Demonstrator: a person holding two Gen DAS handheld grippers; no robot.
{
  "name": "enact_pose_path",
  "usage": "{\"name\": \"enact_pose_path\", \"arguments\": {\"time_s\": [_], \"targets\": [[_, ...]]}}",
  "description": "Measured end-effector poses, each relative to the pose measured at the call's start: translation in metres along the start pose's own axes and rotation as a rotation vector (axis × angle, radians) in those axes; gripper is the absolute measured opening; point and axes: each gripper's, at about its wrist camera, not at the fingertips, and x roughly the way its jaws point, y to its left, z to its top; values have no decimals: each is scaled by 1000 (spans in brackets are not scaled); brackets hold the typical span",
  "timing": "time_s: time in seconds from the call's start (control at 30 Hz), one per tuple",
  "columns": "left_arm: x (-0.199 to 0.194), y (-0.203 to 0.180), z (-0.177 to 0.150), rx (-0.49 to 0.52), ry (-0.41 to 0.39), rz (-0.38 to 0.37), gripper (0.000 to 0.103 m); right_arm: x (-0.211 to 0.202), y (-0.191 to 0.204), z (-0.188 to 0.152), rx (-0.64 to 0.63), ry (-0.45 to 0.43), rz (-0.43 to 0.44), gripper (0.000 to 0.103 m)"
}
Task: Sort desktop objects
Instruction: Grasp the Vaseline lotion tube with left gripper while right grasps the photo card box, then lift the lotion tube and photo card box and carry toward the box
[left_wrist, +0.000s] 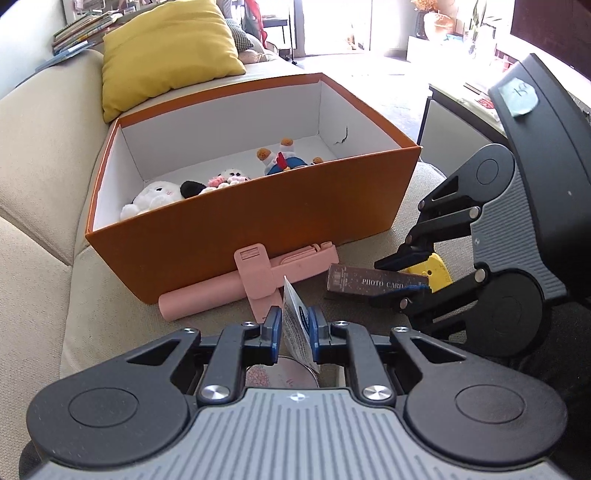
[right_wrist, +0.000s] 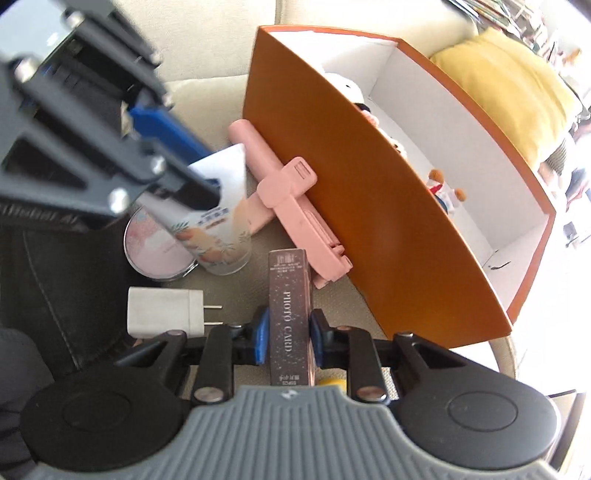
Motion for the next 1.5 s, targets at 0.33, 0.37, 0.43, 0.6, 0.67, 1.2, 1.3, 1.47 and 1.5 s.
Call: {"name": "enact_pose_path", "arguments": {"time_s": [0.33, 0.37, 0.43, 0.6, 0.67, 1.2, 1.3, 1.47, 1.5], "targets": [[-3, 7, -3, -57, -28, -38, 5, 17, -29, -39, 156, 47, 71, 23], [-5, 9, -2, -66, -35, -42, 5, 13, -34, -40, 200, 44, 87, 23], [-10, 12, -2, -86, -47, -58, 5, 9, -44, -44, 294, 29, 125, 23], [-30, 18, 5, -118, -98, -100, 5, -33, -70, -47, 468, -40, 149, 23], [-39, 21, 9, -126, -128, -117, 5, -45, -82, -46, 531, -88, 153, 23], [-66, 63, 88, -156, -306, -74, 5, -14, -169, 4, 812, -64, -125, 24], [-58, 71, 96, -170, -309, -72, 5, 6, -173, 10, 825, -27, -155, 24], [-48, 83, 99, -187, -310, -93, 5, 25, -182, 11, 894, 11, -151, 24], [-46, 85, 99, -189, -308, -97, 5, 28, -183, 9, 918, 18, -133, 24]]}}
